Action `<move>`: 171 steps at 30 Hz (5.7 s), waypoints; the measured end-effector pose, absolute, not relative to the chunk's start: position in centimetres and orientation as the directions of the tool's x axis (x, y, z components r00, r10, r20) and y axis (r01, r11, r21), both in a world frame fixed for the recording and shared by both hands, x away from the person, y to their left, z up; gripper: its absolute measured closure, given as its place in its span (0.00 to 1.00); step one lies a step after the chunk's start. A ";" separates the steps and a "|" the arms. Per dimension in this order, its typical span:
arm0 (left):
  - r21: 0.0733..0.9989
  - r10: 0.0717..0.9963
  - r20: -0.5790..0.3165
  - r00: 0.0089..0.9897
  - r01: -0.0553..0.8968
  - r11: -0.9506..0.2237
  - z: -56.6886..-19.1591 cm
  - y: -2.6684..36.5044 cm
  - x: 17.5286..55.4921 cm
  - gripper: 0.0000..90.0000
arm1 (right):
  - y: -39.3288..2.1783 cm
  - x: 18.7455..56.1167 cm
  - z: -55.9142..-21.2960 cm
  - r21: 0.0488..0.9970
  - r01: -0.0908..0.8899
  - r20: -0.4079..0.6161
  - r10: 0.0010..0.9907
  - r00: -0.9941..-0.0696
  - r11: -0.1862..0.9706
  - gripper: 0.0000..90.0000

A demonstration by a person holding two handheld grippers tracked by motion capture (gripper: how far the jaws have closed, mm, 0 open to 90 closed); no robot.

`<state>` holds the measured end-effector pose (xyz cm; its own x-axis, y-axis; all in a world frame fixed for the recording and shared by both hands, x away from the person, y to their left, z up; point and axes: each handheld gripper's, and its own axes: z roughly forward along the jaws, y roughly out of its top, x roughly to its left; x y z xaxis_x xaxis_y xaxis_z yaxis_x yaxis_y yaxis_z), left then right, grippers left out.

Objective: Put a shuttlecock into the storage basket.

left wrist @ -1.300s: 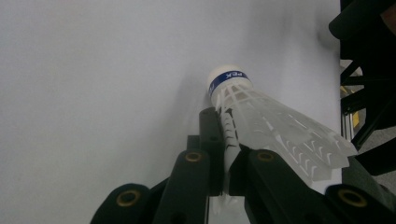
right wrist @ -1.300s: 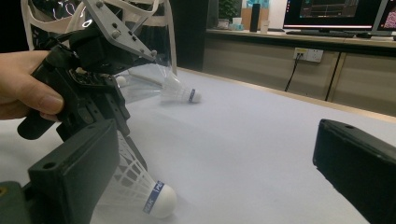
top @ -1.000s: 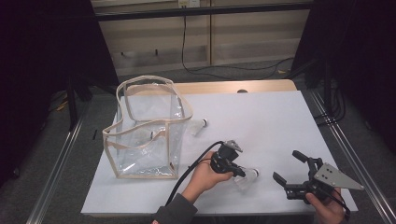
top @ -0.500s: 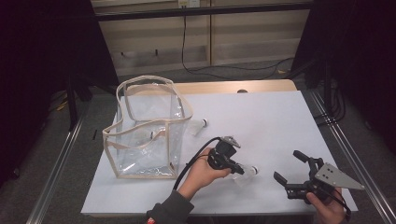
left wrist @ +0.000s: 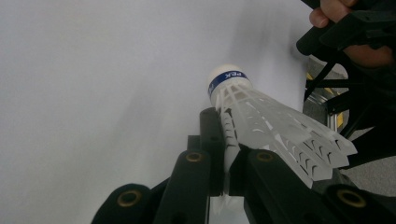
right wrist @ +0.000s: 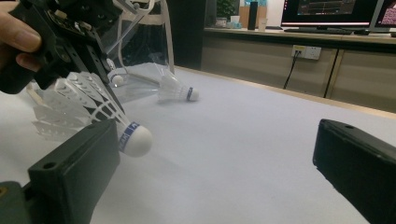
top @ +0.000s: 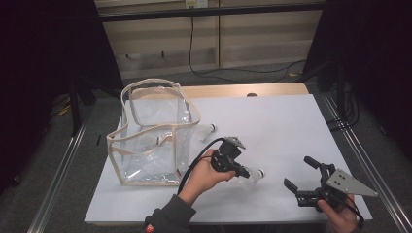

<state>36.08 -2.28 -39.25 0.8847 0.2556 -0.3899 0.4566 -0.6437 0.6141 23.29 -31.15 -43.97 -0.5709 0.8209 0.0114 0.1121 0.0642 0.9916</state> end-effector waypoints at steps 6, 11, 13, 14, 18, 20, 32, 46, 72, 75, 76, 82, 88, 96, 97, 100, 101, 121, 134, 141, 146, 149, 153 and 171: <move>0.605 0.257 -0.388 0.885 0.455 -0.653 -38.6 -1.9 36.2 1.00 | -31.1 23.3 -44.0 0.992 0.111 0.010 0.820 -0.573 0.065 0.00; 0.603 0.259 -0.383 0.887 0.452 -0.658 -38.0 -1.7 36.1 1.00 | -31.2 23.3 -43.9 0.992 0.107 0.006 0.821 -0.571 0.067 0.00; 0.600 0.258 -0.379 0.889 0.448 -0.662 -37.8 -1.7 36.2 1.00 | -31.2 23.3 -43.9 0.992 0.106 0.006 0.822 -0.569 0.066 0.00; 0.598 0.257 -0.374 0.891 0.444 -0.667 -37.8 -1.6 36.2 1.00 | -31.2 23.3 -43.9 0.992 0.105 0.007 0.821 -0.570 0.064 0.00; 0.595 0.264 -0.382 0.886 0.454 -0.663 -37.6 -1.4 36.2 1.00 | -31.1 23.4 -43.9 0.992 0.108 0.005 0.818 -0.575 0.069 0.00; 0.595 0.263 -0.382 0.886 0.454 -0.664 -37.6 -1.3 36.3 1.00 | -31.1 23.4 -44.0 0.992 0.109 0.007 0.820 -0.573 0.068 0.00; 0.588 0.263 -0.387 0.884 0.457 -0.668 -37.2 -1.5 36.5 1.00 | -31.6 23.1 -43.9 0.992 0.108 0.014 0.829 -0.558 0.057 0.00; 0.582 0.264 -0.381 0.886 0.452 -0.676 -36.5 -1.3 36.9 1.00 | -31.9 23.1 -44.0 0.992 0.113 0.009 0.833 -0.553 0.064 0.00; 0.573 0.296 -0.374 0.879 0.470 -0.671 -32.9 0.7 37.7 1.00 | -31.6 23.7 -44.1 0.991 0.117 0.016 0.826 -0.563 0.061 0.00; 0.570 0.293 -0.375 0.879 0.468 -0.675 -32.6 0.9 37.8 1.00 | -31.5 23.7 -44.1 0.991 0.121 0.021 0.828 -0.560 0.057 0.00; 0.571 0.293 -0.374 0.880 0.468 -0.675 -32.5 0.9 37.9 1.00 | -31.6 23.8 -44.1 0.991 0.122 0.020 0.828 -0.561 0.059 0.00; 0.573 0.310 -0.366 0.878 0.475 -0.668 -31.7 1.3 38.1 1.00 | -31.5 23.7 -44.1 0.991 0.125 0.026 0.829 -0.559 0.052 0.00; 0.579 0.318 -0.381 0.868 0.492 -0.650 -31.1 1.8 38.5 1.00 | -31.4 23.8 -44.1 0.990 0.128 0.029 0.826 -0.563 0.053 0.00; 0.570 0.319 -0.375 0.870 0.488 -0.661 -30.6 2.1 39.0 1.00 | -31.4 23.8 -44.1 0.990 0.126 0.026 0.825 -0.565 0.055 0.00; 0.569 0.320 -0.375 0.870 0.489 -0.662 -30.6 2.1 39.0 1.00 | -31.4 23.8 -44.1 0.990 0.126 0.026 0.824 -0.566 0.055 0.00; 0.568 0.325 -0.375 0.868 0.492 -0.660 -30.3 2.1 38.9 1.00 | -31.4 23.7 -44.1 0.990 0.129 0.030 0.823 -0.567 0.053 0.00; 0.566 0.324 -0.373 0.870 0.490 -0.663 -30.2 2.2 39.0 1.00 | -31.4 23.8 -44.1 0.990 0.129 0.029 0.823 -0.568 0.054 0.00; 0.559 0.342 -0.360 0.868 0.494 -0.666 -28.5 2.9 39.8 1.00 | -31.3 23.7 -44.1 0.990 0.133 0.035 0.823 -0.566 0.049 0.00; 0.549 0.354 -0.351 0.867 0.497 -0.672 -27.7 3.3 40.2 1.00 | -31.4 23.7 -44.1 0.990 0.129 0.033 0.823 -0.567 0.049 0.00; 0.543 0.359 -0.344 0.868 0.496 -0.678 -27.3 3.5 40.4 1.00 | -31.4 23.7 -44.1 0.991 0.126 0.031 0.823 -0.568 0.049 0.00; 0.542 0.363 -0.344 0.866 0.498 -0.677 -27.1 3.6 40.6 0.99 | -31.4 23.7 -44.1 0.991 0.126 0.032 0.822 -0.569 0.049 0.00; 0.541 0.362 -0.342 0.867 0.497 -0.679 -26.9 3.7 40.7 0.99 | -31.4 23.7 -44.1 0.991 0.127 0.032 0.822 -0.568 0.049 0.00; 0.540 0.365 -0.342 0.866 0.498 -0.678 -26.5 3.7 40.7 0.99 | -31.4 23.7 -44.1 0.991 0.127 0.033 0.822 -0.568 0.048 0.00; 0.535 0.382 -0.329 0.864 0.503 -0.679 -25.2 4.2 41.3 1.00 | -31.4 23.6 -44.0 0.991 0.126 0.032 0.823 -0.568 0.048 0.00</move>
